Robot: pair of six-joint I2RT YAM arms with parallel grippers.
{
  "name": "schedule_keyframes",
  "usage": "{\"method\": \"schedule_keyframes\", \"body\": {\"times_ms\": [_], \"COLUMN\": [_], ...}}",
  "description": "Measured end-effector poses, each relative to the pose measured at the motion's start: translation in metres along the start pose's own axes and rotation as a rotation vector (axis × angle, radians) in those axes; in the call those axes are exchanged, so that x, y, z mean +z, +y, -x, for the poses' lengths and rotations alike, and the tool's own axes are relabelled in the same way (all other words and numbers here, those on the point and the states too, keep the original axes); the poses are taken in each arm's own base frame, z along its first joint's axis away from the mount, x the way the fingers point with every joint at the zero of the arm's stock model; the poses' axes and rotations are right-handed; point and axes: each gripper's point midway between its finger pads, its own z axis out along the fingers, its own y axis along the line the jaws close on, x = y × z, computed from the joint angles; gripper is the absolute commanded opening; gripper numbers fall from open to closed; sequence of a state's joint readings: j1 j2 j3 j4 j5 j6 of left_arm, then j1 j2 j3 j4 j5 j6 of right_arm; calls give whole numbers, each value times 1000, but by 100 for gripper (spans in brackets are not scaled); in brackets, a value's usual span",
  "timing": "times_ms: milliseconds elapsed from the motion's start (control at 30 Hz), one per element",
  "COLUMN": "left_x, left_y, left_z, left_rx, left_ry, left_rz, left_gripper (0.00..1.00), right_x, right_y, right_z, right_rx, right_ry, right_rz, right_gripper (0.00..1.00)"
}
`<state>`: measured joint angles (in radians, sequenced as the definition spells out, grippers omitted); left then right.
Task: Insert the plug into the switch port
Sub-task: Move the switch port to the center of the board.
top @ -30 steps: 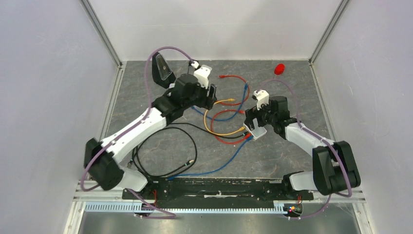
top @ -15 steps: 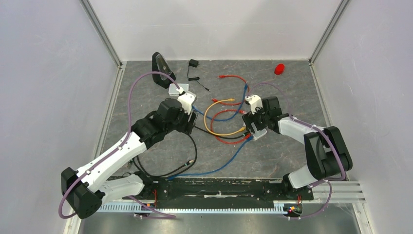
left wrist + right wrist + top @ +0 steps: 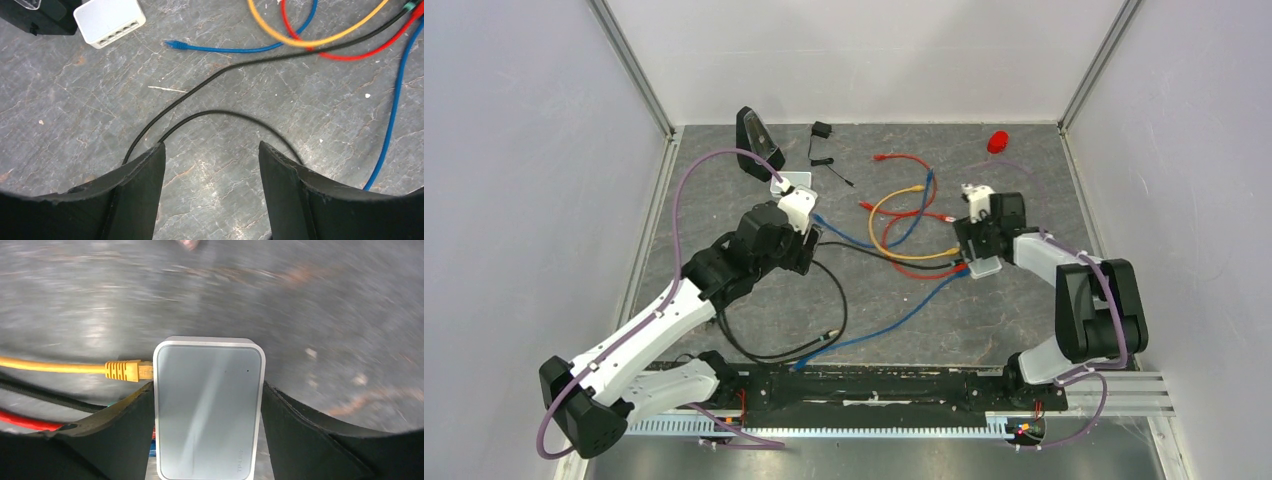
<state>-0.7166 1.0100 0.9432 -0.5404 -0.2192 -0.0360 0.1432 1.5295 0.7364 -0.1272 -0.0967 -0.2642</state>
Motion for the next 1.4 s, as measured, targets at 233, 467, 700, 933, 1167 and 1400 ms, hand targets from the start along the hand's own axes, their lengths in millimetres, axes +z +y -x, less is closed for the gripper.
{"method": "schedule_keyframes", "body": {"times_ms": [233,467,700,933,1167,1400], "left_x": [-1,2,17,66,155,250], "left_y": [10,25,44,96,104,110], "left_z": [-3,-7,-16,-22,-2,43], "left_rx": [1,-3,-125,-320,-244,-145], "left_ry": [0,15,55,169,242,207], "left_rz": [53,147,268,369,279,196], "left_gripper": [73,78,81,82,78,74], "right_x": [-21,-29,-39,-70,-77,-101], "right_y": [-97,-132,-135,-99,13,35], "right_z": [-38,-50,-32,37,91,94], "right_rx": [259,345,388,357,193,169], "right_ry": [62,103,89,-140,-335,-459], "right_rz": [-267,-373,-370,-258,32,90], "right_gripper": [68,78,84,87,87,87]}}
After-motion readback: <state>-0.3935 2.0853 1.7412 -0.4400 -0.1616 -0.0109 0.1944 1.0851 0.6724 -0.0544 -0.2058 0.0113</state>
